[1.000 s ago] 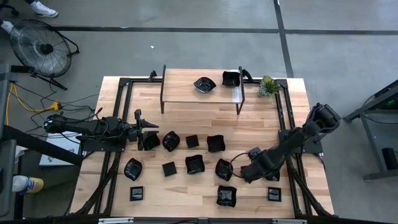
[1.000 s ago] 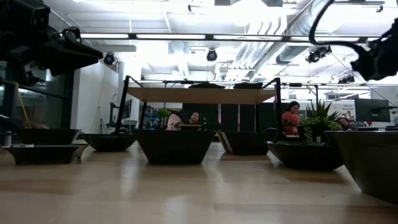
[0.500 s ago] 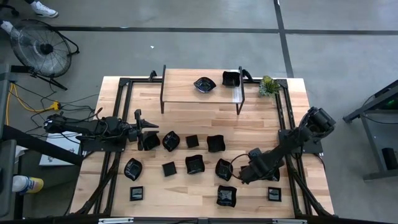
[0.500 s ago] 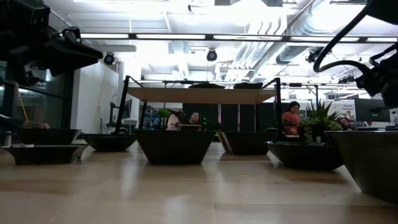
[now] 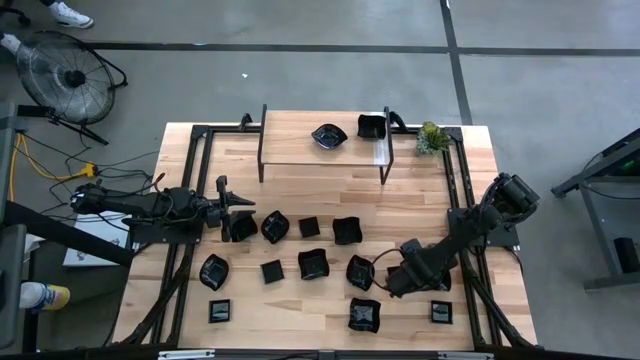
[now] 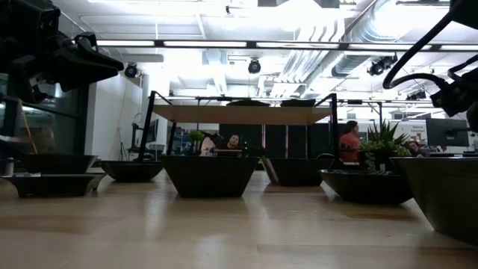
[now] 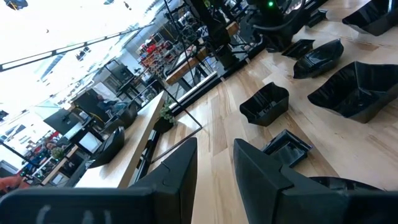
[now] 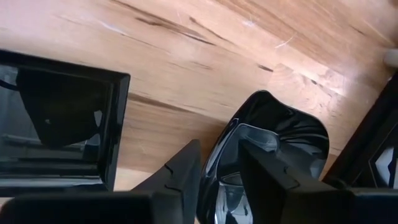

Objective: Pick & Place Mini shaped plates
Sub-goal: Stack the leaf-shaped plate on top of the other leaf-shaped plate on the shelf

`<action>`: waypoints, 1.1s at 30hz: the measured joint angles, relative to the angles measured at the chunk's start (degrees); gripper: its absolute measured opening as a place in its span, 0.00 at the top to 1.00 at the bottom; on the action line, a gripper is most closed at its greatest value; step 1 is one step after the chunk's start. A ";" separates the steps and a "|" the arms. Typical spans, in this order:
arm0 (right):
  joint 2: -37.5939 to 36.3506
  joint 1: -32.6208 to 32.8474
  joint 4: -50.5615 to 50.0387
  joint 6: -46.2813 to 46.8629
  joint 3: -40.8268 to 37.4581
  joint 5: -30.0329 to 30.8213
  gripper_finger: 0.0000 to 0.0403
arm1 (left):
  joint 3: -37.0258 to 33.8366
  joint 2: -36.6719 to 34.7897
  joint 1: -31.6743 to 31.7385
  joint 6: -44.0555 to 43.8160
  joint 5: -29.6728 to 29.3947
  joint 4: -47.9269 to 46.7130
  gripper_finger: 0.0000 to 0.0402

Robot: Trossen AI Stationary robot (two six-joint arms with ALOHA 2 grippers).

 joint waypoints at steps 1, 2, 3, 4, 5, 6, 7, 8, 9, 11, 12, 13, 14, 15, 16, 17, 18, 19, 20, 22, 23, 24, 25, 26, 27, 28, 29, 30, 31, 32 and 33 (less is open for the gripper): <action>0.00 0.08 0.01 0.06 0.00 0.00 0.76 | 0.00 0.01 0.02 0.01 0.00 0.00 0.75; 0.00 0.10 0.03 0.14 0.00 -0.12 0.77 | 0.00 0.01 0.02 0.01 0.00 0.00 0.75; 0.00 0.20 0.04 0.18 0.00 -0.35 0.78 | 0.00 0.01 0.00 -0.01 0.00 0.01 0.75; 0.00 0.30 0.07 0.21 0.00 -0.44 0.79 | 0.00 0.01 0.02 0.00 -0.01 0.00 0.75; 0.00 0.34 0.07 0.21 0.00 -0.45 0.80 | 0.00 0.00 0.01 0.01 0.00 0.01 0.75; 0.00 0.34 0.07 0.21 0.00 -0.53 0.80 | 0.00 -0.01 0.01 0.01 0.00 0.02 0.75; 0.00 0.34 0.07 0.21 0.00 -0.61 0.81 | 0.00 0.01 0.00 0.00 0.00 0.00 0.75; 0.00 0.34 0.07 0.21 0.00 -0.84 0.82 | 0.00 -0.01 0.00 0.01 0.00 0.02 0.75; 0.00 0.34 0.07 0.21 0.00 -0.99 0.82 | 0.00 0.01 0.01 0.00 0.00 0.02 0.75; 0.00 0.34 0.10 0.21 0.00 -1.03 0.84 | 0.00 0.01 0.02 -0.01 0.00 0.00 0.75; 0.00 0.34 0.10 0.23 0.00 -1.05 0.84 | 0.00 -0.01 0.00 0.01 0.00 0.00 0.75; 0.00 0.34 0.10 0.22 0.00 -1.09 0.85 | 0.00 0.00 0.02 0.01 0.00 0.02 0.75; 0.00 0.34 0.10 0.23 0.00 -1.23 0.85 | 0.00 0.00 0.00 -0.01 0.00 0.00 0.75; 0.00 0.34 0.10 0.22 0.00 -1.46 0.86 | 0.00 -0.01 0.00 0.00 0.00 0.00 0.75; 0.00 0.34 0.12 0.22 0.00 -1.65 0.87 | 0.00 -0.01 0.00 0.00 0.00 0.00 0.75; 0.00 0.34 0.12 0.24 0.00 -1.92 0.88 | 0.00 -0.01 0.00 0.01 0.00 0.00 0.75; 0.00 0.34 0.12 0.20 0.00 -2.07 0.90 | 0.00 0.00 0.01 0.00 0.00 0.01 0.75; 0.00 0.34 0.14 0.09 0.00 -2.08 0.91 | 0.00 0.01 0.02 0.01 0.00 0.00 0.75; 0.00 0.34 0.14 0.02 0.00 -2.11 0.93 | 0.00 -0.01 0.02 0.01 0.00 0.02 0.75; 0.00 0.34 0.14 -0.02 0.00 -2.10 0.97 | 0.00 0.00 0.02 0.00 0.00 0.00 0.75; -0.01 0.34 0.09 -0.08 0.00 -2.11 0.98 | 0.00 0.00 0.00 0.01 0.00 0.01 0.75; -0.02 0.34 0.07 -0.26 0.00 -2.11 0.99 | 0.00 0.00 0.00 0.01 0.00 0.00 0.75; -0.02 0.34 0.07 -0.29 0.00 -2.12 0.99 | 0.00 -0.01 0.00 0.00 0.00 0.01 0.75; -0.02 0.34 0.09 -0.43 0.00 -2.12 0.99 | 0.00 -0.01 0.02 0.01 0.00 0.00 0.75; -0.02 0.34 0.10 -0.84 0.00 -2.17 0.99 | 0.00 -0.01 0.02 0.01 0.00 0.02 0.75; -0.02 0.34 0.25 -1.48 0.00 -2.37 0.99 | 0.00 -0.01 0.02 0.01 0.00 0.02 0.75; -0.02 0.34 0.32 -1.89 0.00 -2.51 0.99 | 0.00 0.01 0.01 0.01 0.00 0.00 0.75; -0.02 0.34 0.34 -2.44 0.03 -2.54 0.99 | 0.00 0.01 0.02 0.01 0.00 0.00 0.75; -0.02 0.34 0.30 -2.83 0.27 -2.52 0.99 | 0.00 0.00 0.02 0.00 -0.01 0.02 0.75; -0.02 0.34 0.15 -3.23 0.48 -2.36 0.99 | 0.00 -0.01 0.01 0.01 0.00 0.00 0.75; -0.02 0.34 -0.11 -3.78 0.83 -2.10 1.00 | 0.00 -0.01 0.01 0.01 0.00 0.01 0.75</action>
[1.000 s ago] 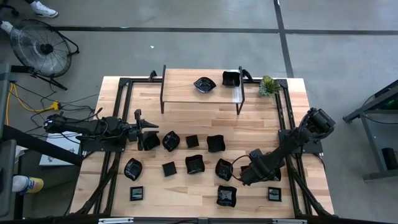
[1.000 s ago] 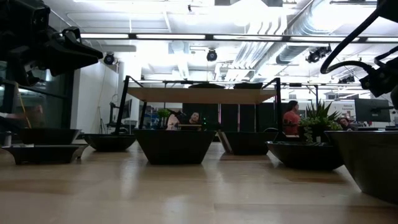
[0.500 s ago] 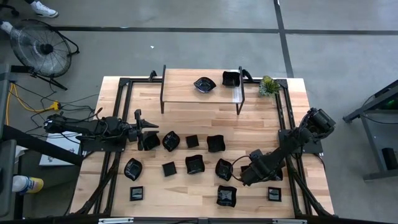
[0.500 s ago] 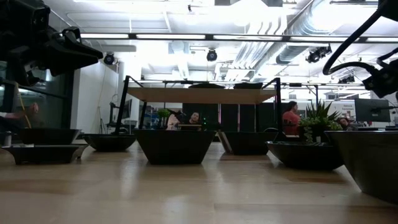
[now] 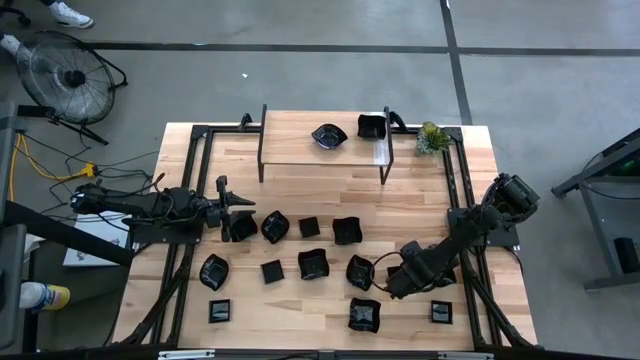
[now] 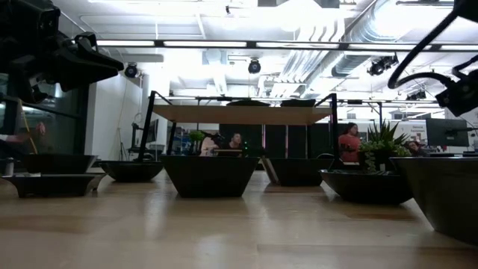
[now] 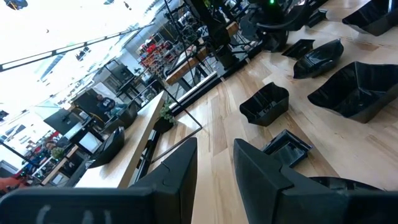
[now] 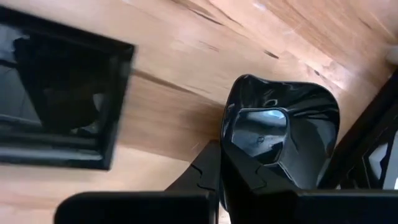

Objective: Pick & Place Mini shaped plates
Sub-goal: Stack the leaf-shaped plate on top of the other leaf-shaped plate on the shelf

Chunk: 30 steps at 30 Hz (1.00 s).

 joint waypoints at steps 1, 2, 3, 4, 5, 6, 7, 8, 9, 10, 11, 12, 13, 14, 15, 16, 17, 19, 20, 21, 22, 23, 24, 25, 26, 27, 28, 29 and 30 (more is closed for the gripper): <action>0.00 0.00 -0.29 -0.59 0.42 0.21 1.00 | 0.00 0.02 0.01 -0.02 0.00 0.01 0.75; 0.00 0.00 -0.80 -0.99 0.96 0.47 1.00 | 0.00 0.00 -0.02 -0.02 0.00 -0.01 0.75; 0.00 0.00 -1.46 -1.50 1.51 0.88 1.00 | 0.00 0.01 -0.01 0.00 0.00 -0.01 0.75; 0.00 0.00 -2.20 -2.14 2.09 1.49 1.00 | 0.00 -0.01 0.01 -0.01 0.00 0.02 0.75; 0.00 0.00 -3.08 -2.71 2.82 1.99 1.00 | 0.00 0.00 0.00 -0.01 0.00 0.00 0.75; 0.00 0.00 -3.89 -3.20 3.64 2.63 1.00 | 0.00 0.01 -0.01 -0.02 0.00 -0.01 0.75; 0.00 0.00 -4.74 -3.90 4.57 3.20 1.00 | 0.00 0.02 -0.01 0.00 0.00 0.01 0.75; 0.00 -0.06 -5.70 -4.57 5.47 3.54 1.00 | 0.00 0.02 0.00 0.00 0.00 0.00 0.75; 0.00 -0.18 -6.72 -5.38 6.43 4.04 1.00 | 0.00 0.01 0.01 -0.02 0.00 0.00 0.75; 0.00 -0.33 -7.80 -5.98 7.46 4.76 1.00 | 0.00 0.00 0.00 -0.01 0.00 0.01 0.75; 0.00 -0.48 -9.01 -6.76 8.58 5.44 1.00 | 0.00 0.02 0.00 -0.02 -0.02 0.01 0.75; 0.00 -0.72 -10.05 -7.72 9.71 6.36 1.00 | 0.00 0.01 0.00 0.00 0.00 0.01 0.75; 0.00 -1.00 -10.95 -8.81 10.87 7.38 1.00 | 0.00 0.01 0.00 -0.01 0.00 0.01 0.75; 0.00 -1.37 -11.88 -9.93 12.04 8.47 1.00 | 0.00 0.01 -0.01 -0.01 0.00 0.00 0.75; 0.00 -1.81 -12.68 -11.02 13.19 9.58 1.00 | 0.00 0.02 -0.01 -0.02 0.00 0.02 0.75; 0.00 -2.35 -13.40 -12.27 14.43 10.70 1.00 | 0.00 0.02 0.00 0.00 -0.02 0.01 0.75; 0.00 -2.93 -14.08 -13.79 15.63 11.60 1.00 | 0.00 0.02 -0.01 0.00 -0.01 0.01 0.75; 0.00 -4.26 -15.72 -16.90 17.91 13.55 1.00 | 0.00 0.01 0.00 -0.01 0.00 0.02 0.75; 0.00 -5.01 -16.38 -18.58 19.02 14.44 1.00 | 0.00 0.02 0.01 0.00 0.00 -0.01 0.75; 0.00 -5.85 -16.85 -20.47 20.14 15.41 1.00 | 0.00 0.00 0.00 0.00 0.00 -0.01 0.75; 0.00 -6.75 -17.22 -22.27 21.19 16.25 1.00 | 0.00 0.00 0.01 -0.01 0.00 -0.01 0.75; 0.00 -7.68 -17.60 -24.31 22.23 17.08 1.00 | 0.00 0.01 0.00 0.00 0.00 0.02 0.75; 0.00 -8.73 -17.84 -26.49 23.18 17.80 1.00 | 0.00 0.02 0.01 0.00 0.00 -0.01 0.75; 0.00 -9.72 -17.89 -28.69 24.17 18.41 1.00 | 0.00 0.00 -0.01 -0.02 0.00 -0.01 0.75; 0.00 -10.77 -17.89 -31.08 25.13 18.95 1.00 | 0.00 -0.01 0.01 -0.02 0.00 -0.01 0.75; 0.00 -11.88 -17.89 -33.47 26.15 19.53 1.00 | 0.00 -0.01 0.01 -0.01 0.00 0.00 0.75; 0.00 -12.93 -17.88 -35.89 27.17 20.19 1.00 | 0.00 0.00 0.01 -0.01 0.00 -0.01 0.75; 0.00 -14.02 -17.85 -38.28 28.12 20.82 1.00 | 0.00 0.02 0.01 0.00 -0.02 -0.01 0.75; 0.00 -15.20 -17.87 -40.69 29.14 21.27 1.00 | 0.00 0.02 0.01 0.00 0.00 -0.01 0.75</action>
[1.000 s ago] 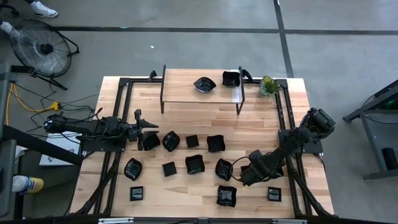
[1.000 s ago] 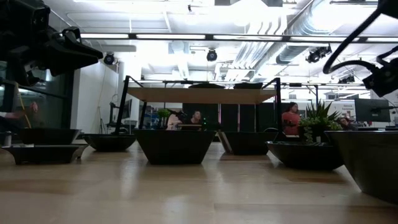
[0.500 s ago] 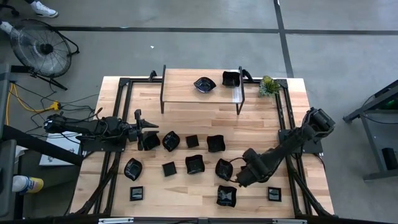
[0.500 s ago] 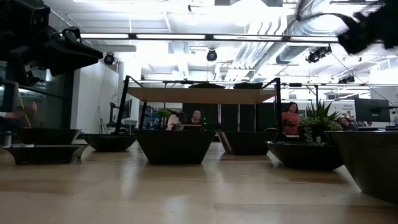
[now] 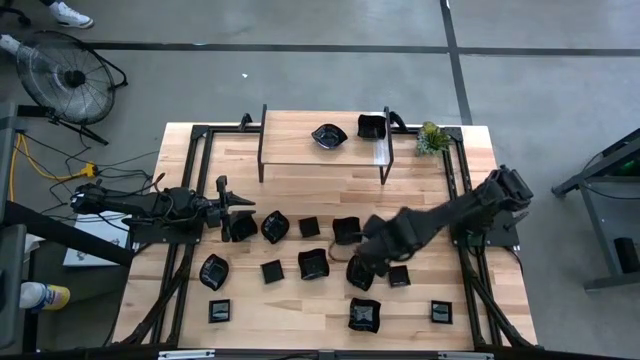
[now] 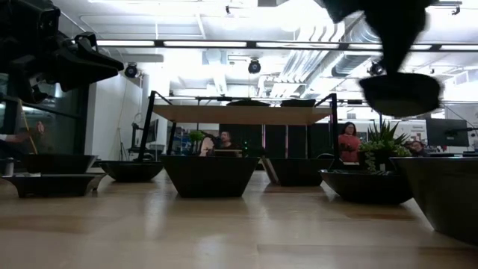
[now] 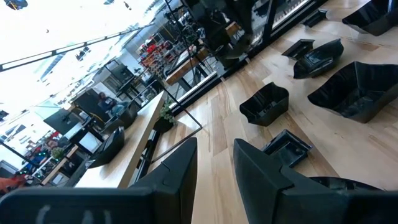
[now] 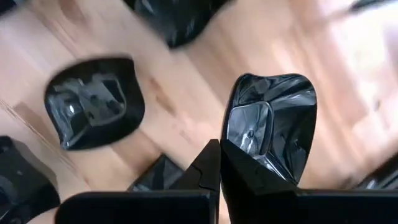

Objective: Pick & Place Mini shaped plates
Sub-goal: Stack the leaf-shaped plate on top of the other leaf-shaped plate on the shelf

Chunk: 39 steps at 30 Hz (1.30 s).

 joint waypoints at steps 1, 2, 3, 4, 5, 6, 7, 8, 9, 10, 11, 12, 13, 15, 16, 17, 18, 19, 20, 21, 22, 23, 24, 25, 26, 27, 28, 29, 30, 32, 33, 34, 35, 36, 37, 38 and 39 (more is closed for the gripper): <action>0.00 -1.15 0.00 -2.30 0.97 0.28 1.00 | 0.00 0.00 -0.02 -0.02 0.00 0.02 0.75; 0.00 -2.29 -0.04 -4.61 1.92 0.48 1.00 | 0.00 0.00 0.00 0.00 -0.01 0.00 0.75; 0.00 -3.37 -0.11 -7.06 2.88 0.90 1.00 | 0.00 -0.02 -0.01 0.00 0.00 0.01 0.75; 0.00 -4.50 -0.08 -9.22 3.92 1.47 1.00 | 0.00 -0.01 -0.01 -0.01 -0.01 0.02 0.75; 0.00 -5.54 -0.03 -11.28 4.95 2.14 1.00 | 0.00 0.00 -0.01 -0.01 -0.02 0.00 0.75; 0.00 -6.62 -0.02 -13.30 5.98 2.72 1.00 | 0.00 -0.01 0.00 0.00 0.00 0.01 0.75; 0.00 -7.63 -0.02 -15.11 7.02 3.09 1.00 | 0.00 -0.01 -0.02 -0.02 0.00 0.02 0.75; 0.00 -8.65 -0.02 -16.99 8.07 3.42 1.00 | 0.00 -0.02 0.00 0.00 0.00 0.00 0.75; 0.00 -9.62 -0.02 -18.73 9.13 3.93 1.00 | 0.00 -0.02 -0.02 0.00 0.00 0.00 0.75; 0.00 -10.52 0.04 -20.33 10.20 4.57 1.00 | 0.00 0.00 -0.02 0.00 0.00 0.00 0.75; 0.00 -11.46 0.04 -21.86 11.18 5.04 1.00 | 0.00 -0.02 0.00 0.00 0.00 0.02 0.75; 0.00 -12.38 0.04 -23.34 12.22 5.44 1.00 | 0.00 -0.02 -0.01 -0.01 0.00 0.02 0.75; 0.00 -13.27 0.11 -24.72 13.15 5.83 1.00 | 0.00 0.00 -0.01 -0.01 0.00 0.00 0.75; 0.00 -14.98 0.97 -27.63 14.75 6.56 1.00 | 0.00 0.00 -0.02 0.00 0.00 0.00 0.75; 0.00 -15.82 1.58 -29.05 15.45 6.85 1.00 | 0.00 0.00 0.00 -0.02 0.00 0.00 0.75; 0.00 -16.66 2.39 -30.54 16.05 6.84 1.00 | 0.00 0.00 -0.02 0.00 0.00 0.00 0.75; 0.00 -17.48 3.19 -32.01 16.53 6.78 1.00 | 0.00 0.00 -0.02 0.00 0.00 0.02 0.75; 0.00 -18.29 4.28 -33.49 16.97 6.65 1.00 | 0.00 -0.01 -0.01 0.00 0.00 0.01 0.75; 0.00 -19.13 5.66 -35.14 17.26 6.39 1.00 | 0.00 0.00 -0.01 0.00 0.00 0.00 0.75; 0.00 -20.00 6.91 -36.65 17.54 5.92 1.00 | 0.00 0.00 -0.01 -0.01 0.00 0.01 0.75; 0.00 -20.84 7.97 -37.90 17.76 5.47 1.00 | 0.00 -0.02 0.00 0.00 -0.02 0.01 0.75; 0.00 -21.64 8.95 -39.05 17.95 4.89 1.00 | 0.00 -0.02 0.00 0.00 0.00 0.00 0.75; 0.00 -22.53 10.17 -40.37 18.08 4.23 1.00 | 0.00 -0.01 -0.01 0.00 0.00 0.00 0.75; 0.00 -23.27 11.42 -41.55 18.18 4.01 1.00 | 0.00 0.00 -0.01 0.00 0.00 0.00 0.75; 0.00 -24.04 12.61 -42.71 18.22 3.76 1.00 | 0.00 0.00 -0.01 0.00 0.00 0.00 0.75; 0.00 -24.77 13.65 -43.81 18.25 3.31 1.00 | 0.00 -0.02 0.00 0.00 -0.02 0.00 0.75; 0.00 -25.51 14.62 -44.82 18.25 2.71 1.00 | 0.00 0.00 -0.02 0.00 0.00 0.02 0.75; 0.00 -26.24 15.58 -45.72 18.25 1.99 1.00 | 0.00 0.00 -0.02 0.00 0.00 0.00 0.75; 0.00 -26.93 16.48 -46.66 18.25 1.43 1.00 | 0.00 -0.01 -0.01 0.00 0.00 0.01 0.75; 0.00 -28.11 18.00 -48.30 18.25 1.28 1.00 | 0.00 -0.02 -0.01 -0.02 0.00 0.00 0.75; 0.00 -28.69 18.70 -48.79 18.25 1.21 1.00 | 0.00 -0.02 -0.01 -0.01 -0.02 0.00 0.75; 0.00 -29.19 19.21 -49.38 18.25 1.09 1.00 | 0.00 0.00 0.00 -0.02 0.00 0.00 0.75; 0.09 -29.65 19.71 -49.85 18.25 0.76 1.00 | 0.00 -0.01 0.00 0.00 0.00 0.00 0.75; 0.22 -30.06 20.09 -50.11 18.25 0.32 1.00 | 0.00 -0.02 0.00 -0.02 0.00 0.02 0.75; 0.30 -30.42 20.20 -50.33 18.25 -0.21 1.00 | 0.00 -0.01 -0.01 -0.01 -0.02 0.00 0.75; 0.61 -30.67 20.17 -50.55 18.25 -0.55 1.00 | 0.00 0.00 0.00 0.00 0.00 0.00 0.75; 1.06 -30.68 20.14 -50.84 18.27 -0.66 1.00 | 0.00 -0.02 0.00 0.00 0.00 0.02 0.75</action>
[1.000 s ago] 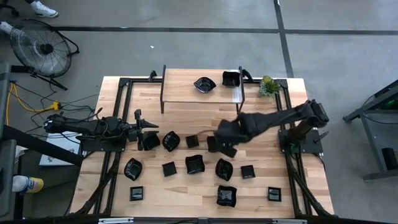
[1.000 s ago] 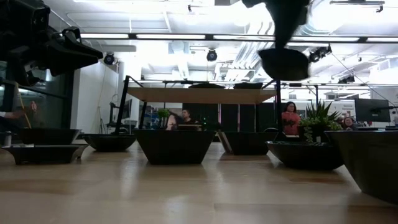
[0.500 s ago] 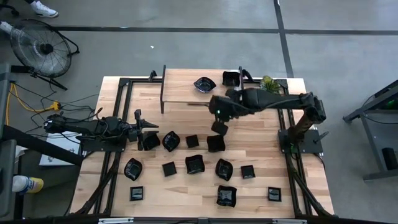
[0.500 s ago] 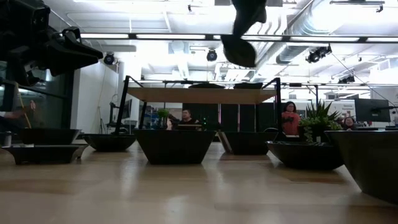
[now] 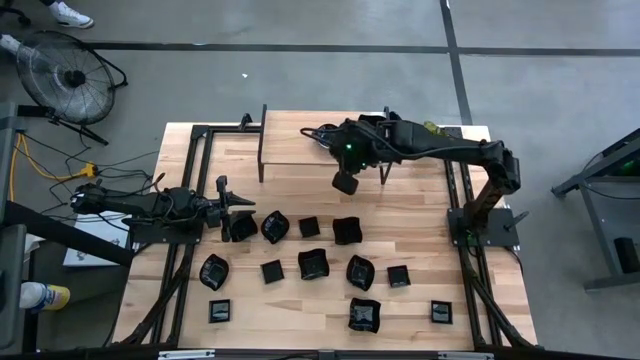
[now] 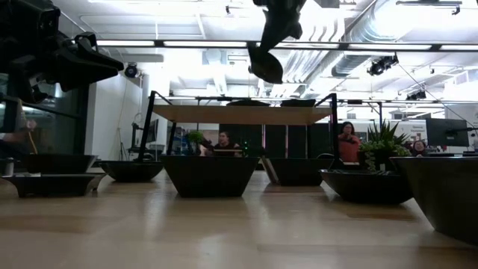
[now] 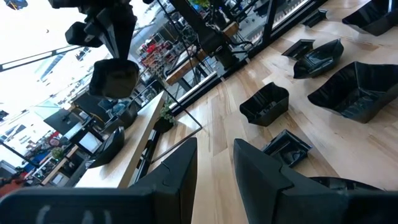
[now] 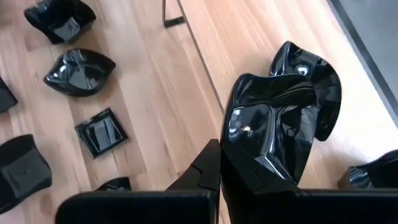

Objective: Pick & Place Mini shaped plates
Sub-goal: Stack the leaf-shaped plate on top of the other leaf-shaped plate on the shelf

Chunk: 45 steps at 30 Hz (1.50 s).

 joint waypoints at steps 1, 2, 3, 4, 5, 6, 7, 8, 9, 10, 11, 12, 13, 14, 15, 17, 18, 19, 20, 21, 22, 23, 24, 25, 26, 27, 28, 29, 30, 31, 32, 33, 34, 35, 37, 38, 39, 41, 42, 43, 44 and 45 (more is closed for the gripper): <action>0.14 0.02 -0.31 -0.19 0.00 0.05 1.00 | 0.00 0.00 -0.01 -0.01 -0.01 0.00 0.75; 0.53 0.12 -0.65 -0.49 -0.01 0.09 1.00 | 0.00 0.02 0.00 0.00 0.00 -0.03 0.75; 0.99 0.40 -0.79 -0.55 0.00 0.00 1.00 | 0.00 0.01 -0.02 -0.01 -0.01 -0.01 0.75; 1.17 0.59 -0.77 -0.55 -0.02 -0.03 1.00 | 0.00 0.00 0.00 -0.01 0.00 0.02 0.75; 1.38 0.86 -0.80 -0.55 -0.02 -0.09 1.00 | 0.00 0.02 0.00 0.00 0.00 -0.05 0.75; 1.63 1.28 -0.91 -0.55 -0.02 -0.01 1.00 | 0.00 0.02 -0.02 -0.01 0.00 -0.03 0.75; 1.67 1.77 -1.20 -0.53 -0.02 0.20 1.00 | 0.00 0.00 -0.02 -0.02 0.00 0.03 0.75; 1.71 2.37 -1.64 -0.43 -0.02 0.71 1.00 | 0.00 0.00 0.00 0.00 0.00 -0.02 0.75; 1.72 3.19 -2.14 -0.11 -0.02 1.51 1.00 | 0.00 0.02 -0.02 -0.01 0.00 -0.03 0.75; 1.72 4.13 -2.64 0.02 -0.02 2.38 1.00 | 0.00 0.02 -0.02 0.00 0.00 0.00 0.75; 1.72 5.17 -3.19 0.29 -0.02 3.39 1.00 | 0.00 0.01 -0.02 -0.01 0.00 -0.01 0.75; 1.72 6.25 -3.71 0.37 -0.02 4.19 1.00 | 0.00 0.01 -0.02 -0.02 0.00 -0.02 0.75; 1.72 7.40 -4.29 0.37 -0.02 5.09 1.00 | 0.00 0.00 -0.02 -0.02 0.00 0.00 0.75; 1.72 8.58 -5.10 0.39 -0.02 5.79 1.00 | 0.00 0.02 -0.02 -0.02 0.00 0.00 0.75; 1.72 9.74 -5.77 0.43 -0.02 6.47 1.00 | 0.00 0.02 -0.02 -0.02 0.00 -0.02 0.75; 1.70 12.12 -6.31 0.28 -0.02 7.94 1.00 | 0.00 0.01 -0.02 -0.01 0.00 -0.02 0.75; 1.70 13.23 -6.46 -0.68 -0.02 8.32 1.00 | 0.00 0.00 -0.02 -0.02 0.00 -0.02 0.75; 1.68 14.27 -6.76 -2.47 -0.02 8.56 1.00 | 0.00 0.00 -0.02 0.00 0.00 -0.01 0.75; 1.68 15.30 -7.05 -4.95 -0.02 8.66 1.00 | 0.00 0.00 -0.02 0.00 0.00 -0.02 0.75; 1.68 16.31 -7.32 -7.95 -0.02 8.66 1.00 | 0.00 0.01 -0.02 0.00 0.00 -0.02 0.75; 1.68 17.17 -7.42 -10.89 -0.03 8.86 1.00 | 0.00 0.01 -0.02 -0.02 0.00 -0.01 0.75; 1.66 17.93 -7.22 -13.35 -0.17 9.45 1.00 | 0.00 0.00 -0.02 0.00 0.00 0.00 0.75; 1.65 18.58 -6.91 -15.62 -0.33 10.09 1.00 | 0.00 0.01 -0.02 -0.01 -0.01 -0.01 0.75; 1.65 19.04 -6.71 -18.50 -0.46 10.40 1.00 | 0.00 0.00 -0.02 -0.01 0.00 0.00 0.75; 1.64 19.34 -7.12 -21.61 -0.48 10.28 1.00 | 0.00 0.02 -0.02 -0.02 0.00 0.00 0.75; 1.64 19.55 -7.65 -24.56 -0.50 10.23 1.00 | 0.00 0.02 -0.02 -0.02 0.00 0.05 0.75; 1.64 19.76 -8.14 -27.27 -0.51 10.66 1.00 | 0.00 0.00 -0.02 0.00 -0.01 0.10 0.75; 1.63 20.02 -8.40 -29.83 -0.55 11.09 1.00 | 0.00 0.00 -0.02 0.00 0.00 0.14 0.75; 1.63 20.31 -8.32 -32.63 -0.55 11.54 1.00 | 0.00 0.02 -0.02 -0.01 0.00 0.29 0.75; 1.63 20.52 -8.23 -35.67 -0.55 12.21 1.00 | 0.00 0.02 -0.02 -0.01 0.00 0.53 0.75; 1.63 20.77 -8.29 -39.05 -0.55 12.79 1.00 | 0.00 0.02 -0.02 -0.02 0.00 0.79 0.75; 1.63 20.90 -8.33 -42.70 -0.55 13.34 1.00 | 0.00 0.00 -0.02 -0.02 0.00 0.99 0.75; 1.63 20.94 -8.29 -46.56 -0.55 13.75 1.00 | 0.00 0.00 -0.02 -0.02 0.00 0.99 0.75; 1.63 20.96 -8.14 -49.81 -0.55 13.73 1.00 | 0.00 0.00 -0.02 -0.02 -0.01 0.97 0.75; 1.63 20.81 -7.03 -54.15 -0.55 13.50 1.00 | 0.00 0.00 -0.02 -0.15 0.00 0.97 0.75; 1.63 20.66 -6.23 -54.92 -0.55 13.23 1.00 | 0.00 0.01 -0.02 -0.15 0.00 0.97 0.75; 1.63 20.56 -5.45 -55.26 -0.55 12.94 1.00 | 0.00 0.02 -0.02 -0.15 0.00 0.96 0.75; 1.63 20.38 -4.74 -55.38 -0.55 12.80 1.00 | 0.00 0.02 -0.02 -0.17 -0.07 0.97 0.75; 1.63 20.36 -4.61 -55.30 -0.55 12.71 1.00 | 0.00 0.01 -0.02 -0.17 -0.19 0.98 0.75; 1.63 20.38 -4.58 -54.97 -0.55 12.55 1.00 | 0.00 0.02 -0.02 -0.19 -0.37 0.99 0.75; 1.63 20.51 -4.60 -54.48 -0.55 12.43 1.00 | 0.00 0.00 -0.02 -0.31 -0.37 0.99 0.75; 1.63 20.68 -4.60 -53.90 -0.55 12.35 1.00 | 0.00 0.02 -0.02 -0.49 -0.35 0.99 0.75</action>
